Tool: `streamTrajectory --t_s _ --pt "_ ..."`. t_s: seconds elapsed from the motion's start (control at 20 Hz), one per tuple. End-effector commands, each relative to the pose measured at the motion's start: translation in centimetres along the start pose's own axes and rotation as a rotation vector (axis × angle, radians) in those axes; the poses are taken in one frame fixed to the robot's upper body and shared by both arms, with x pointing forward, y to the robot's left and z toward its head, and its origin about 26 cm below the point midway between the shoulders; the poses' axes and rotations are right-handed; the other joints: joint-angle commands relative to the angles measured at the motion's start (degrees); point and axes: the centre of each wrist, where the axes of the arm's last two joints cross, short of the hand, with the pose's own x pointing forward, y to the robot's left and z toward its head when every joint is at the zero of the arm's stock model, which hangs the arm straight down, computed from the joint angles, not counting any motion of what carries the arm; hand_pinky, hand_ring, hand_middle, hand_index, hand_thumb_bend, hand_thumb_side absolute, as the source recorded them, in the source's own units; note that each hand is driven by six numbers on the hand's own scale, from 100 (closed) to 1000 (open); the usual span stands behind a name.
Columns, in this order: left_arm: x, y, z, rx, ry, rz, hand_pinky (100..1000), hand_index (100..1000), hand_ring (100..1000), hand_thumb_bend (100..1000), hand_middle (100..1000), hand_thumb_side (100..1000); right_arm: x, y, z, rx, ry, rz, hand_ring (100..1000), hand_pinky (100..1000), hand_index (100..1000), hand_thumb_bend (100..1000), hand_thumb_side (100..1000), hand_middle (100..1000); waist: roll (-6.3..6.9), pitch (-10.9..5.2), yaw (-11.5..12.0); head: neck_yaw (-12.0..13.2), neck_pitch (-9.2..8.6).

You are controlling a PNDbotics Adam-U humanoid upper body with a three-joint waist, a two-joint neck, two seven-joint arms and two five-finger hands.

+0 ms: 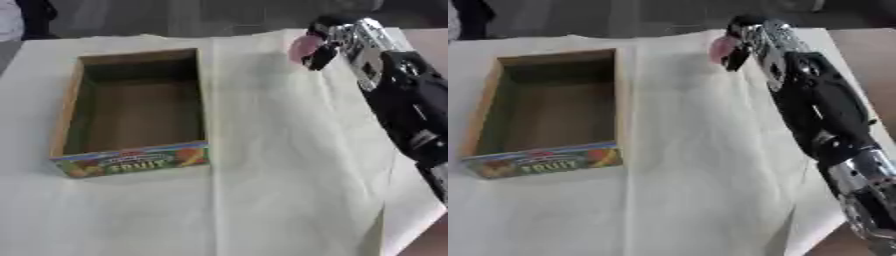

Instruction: Pick up objects on the table and place them in the box.

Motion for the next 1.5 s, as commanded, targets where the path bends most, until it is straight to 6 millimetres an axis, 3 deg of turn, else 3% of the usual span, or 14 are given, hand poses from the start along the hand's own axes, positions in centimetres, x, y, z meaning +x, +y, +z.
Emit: streamTrajectory --t_s 0.05,0.35,0.6,0.65,0.7,1.15,1.5 --pt "0.6 0.1 -0.5 -0.002 -0.027 0.002 793 815 582 100 610 555 -0.3 -3.0 1.3 -0.097 -0.024 -0.011 823 711 532 100 100 603 -0.04 -1.83 0.06 0.3 0.01" --pt "0.7 0.1 -0.5 0.0 -0.025 0.001 793 815 583 100 610 555 1.3 -5.7 3.9 -0.197 -0.136 0.01 815 706 516 100 120 588 -0.42 -2.52 -0.04 0.96 0.49" --pt "0.7 0.1 -0.6 -0.001 -0.022 0.003 793 813 584 100 609 554 3.8 -7.5 6.7 -0.273 -0.244 0.043 804 701 504 100 143 575 -0.68 -3.03 -0.03 1.01 0.94" --pt "0.7 0.1 -0.6 0.0 -0.022 0.003 793 812 584 100 609 554 4.4 -7.7 7.3 -0.282 -0.268 0.05 804 701 502 100 183 574 -0.72 -3.13 0.02 1.01 1.05" --pt "0.7 0.1 -0.6 0.001 -0.022 0.004 793 812 584 100 609 554 4.9 -7.9 7.8 -0.289 -0.291 0.055 802 701 500 100 148 572 -0.75 -3.22 0.07 1.0 1.21" --pt "0.7 0.0 -0.6 0.001 -0.02 0.011 792 812 584 100 608 551 10.3 -8.1 11.8 -0.322 -0.501 0.072 797 700 490 100 161 561 -0.77 -3.62 0.6 0.68 1.66" --pt "0.7 -0.1 -0.6 -0.002 -0.02 0.019 792 812 583 100 606 549 13.8 -7.0 11.7 -0.28 -0.577 0.05 794 694 481 100 157 553 -0.7 -3.64 1.39 0.07 1.41"
